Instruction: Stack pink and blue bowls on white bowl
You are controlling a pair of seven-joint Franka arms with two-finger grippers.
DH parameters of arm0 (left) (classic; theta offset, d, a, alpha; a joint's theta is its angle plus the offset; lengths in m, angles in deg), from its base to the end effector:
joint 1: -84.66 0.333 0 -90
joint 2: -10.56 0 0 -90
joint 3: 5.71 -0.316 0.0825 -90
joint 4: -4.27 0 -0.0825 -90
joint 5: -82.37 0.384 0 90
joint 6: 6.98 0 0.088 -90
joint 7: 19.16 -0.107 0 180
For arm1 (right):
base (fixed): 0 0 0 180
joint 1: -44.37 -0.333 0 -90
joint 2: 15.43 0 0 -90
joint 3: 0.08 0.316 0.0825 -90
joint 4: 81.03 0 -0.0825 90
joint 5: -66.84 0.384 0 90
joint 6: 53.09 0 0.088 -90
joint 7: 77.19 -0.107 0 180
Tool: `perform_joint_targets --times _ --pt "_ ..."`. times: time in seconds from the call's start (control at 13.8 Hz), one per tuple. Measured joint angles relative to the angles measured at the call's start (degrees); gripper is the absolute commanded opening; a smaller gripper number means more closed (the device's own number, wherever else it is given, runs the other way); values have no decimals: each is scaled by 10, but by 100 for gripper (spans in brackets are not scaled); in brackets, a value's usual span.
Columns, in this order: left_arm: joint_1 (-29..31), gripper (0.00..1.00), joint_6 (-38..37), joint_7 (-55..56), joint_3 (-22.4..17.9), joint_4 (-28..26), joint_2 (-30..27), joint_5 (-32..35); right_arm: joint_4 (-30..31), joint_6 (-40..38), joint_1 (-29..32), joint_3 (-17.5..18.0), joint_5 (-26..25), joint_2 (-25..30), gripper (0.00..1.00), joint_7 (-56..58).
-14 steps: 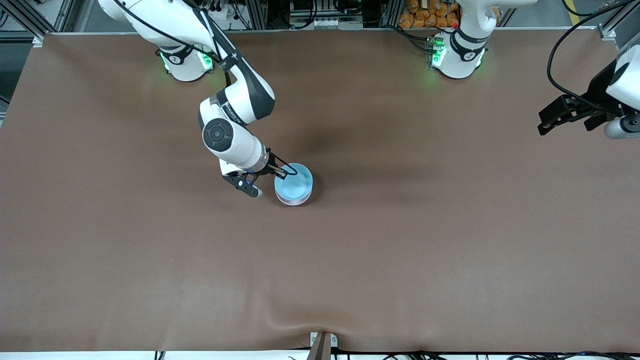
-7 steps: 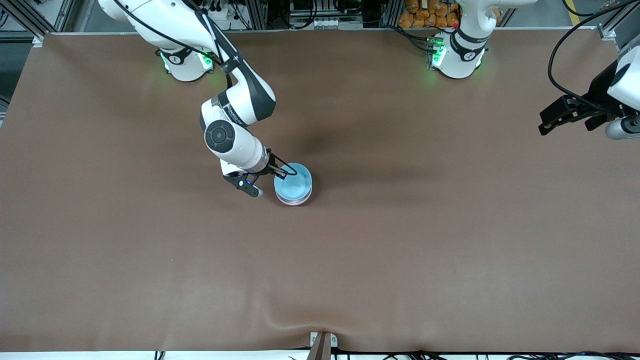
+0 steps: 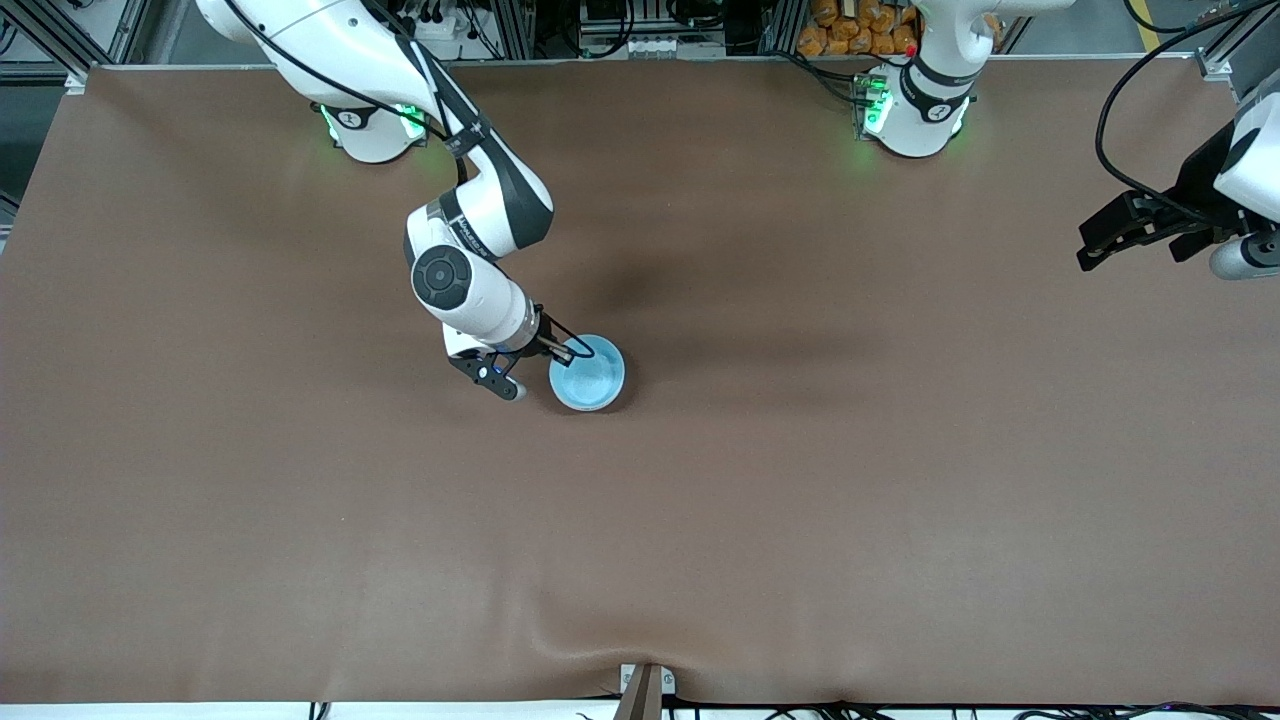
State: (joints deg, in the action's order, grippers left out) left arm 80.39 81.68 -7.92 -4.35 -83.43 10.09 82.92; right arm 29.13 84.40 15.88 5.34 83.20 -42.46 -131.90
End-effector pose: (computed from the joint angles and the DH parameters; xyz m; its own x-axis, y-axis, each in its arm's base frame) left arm 0.5476 -0.0530 0.6459 0.9948 0.0980 0.0264 0.0982 -0.9952 -0.0047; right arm 0.5212 0.3496 0.2463 0.8233 -0.5302 -0.2028 -0.5579 -0.8217 -0.1164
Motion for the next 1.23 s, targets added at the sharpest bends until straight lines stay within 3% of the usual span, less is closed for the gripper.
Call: perform_joint_targets --times 0.07,0.14,0.36,0.51,0.65,0.8,1.01,1.23 --pt "0 100 -1 0 0 0 0 0 0 0 0 -1 0 0 40 0" --pt "0 100 -1 0 0 0 0 0 0 0 0 -2 0 0 57 -1" --pt "-1 100 -2 0 0 -1 0 0 -5 0 0 -5 0 0 79 -24" --pt "0 100 -4 0 0 -2 0 0 -16 -2 1 -8 0 0 100 -32" --pt "0 100 -5 0 0 -3 0 0 -45 -33 8 -14 0 0 100 -33" --pt "0 100 -5 0 0 -5 0 0 -109 -118 23 -27 -5 2 100 -33" --pt "1 100 -5 0 0 -6 0 0 -225 -257 57 -42 -60 12 100 -32" --pt "1 100 -8 0 0 -6 -5 0 -278 -282 99 -44 -98 19 100 -32"
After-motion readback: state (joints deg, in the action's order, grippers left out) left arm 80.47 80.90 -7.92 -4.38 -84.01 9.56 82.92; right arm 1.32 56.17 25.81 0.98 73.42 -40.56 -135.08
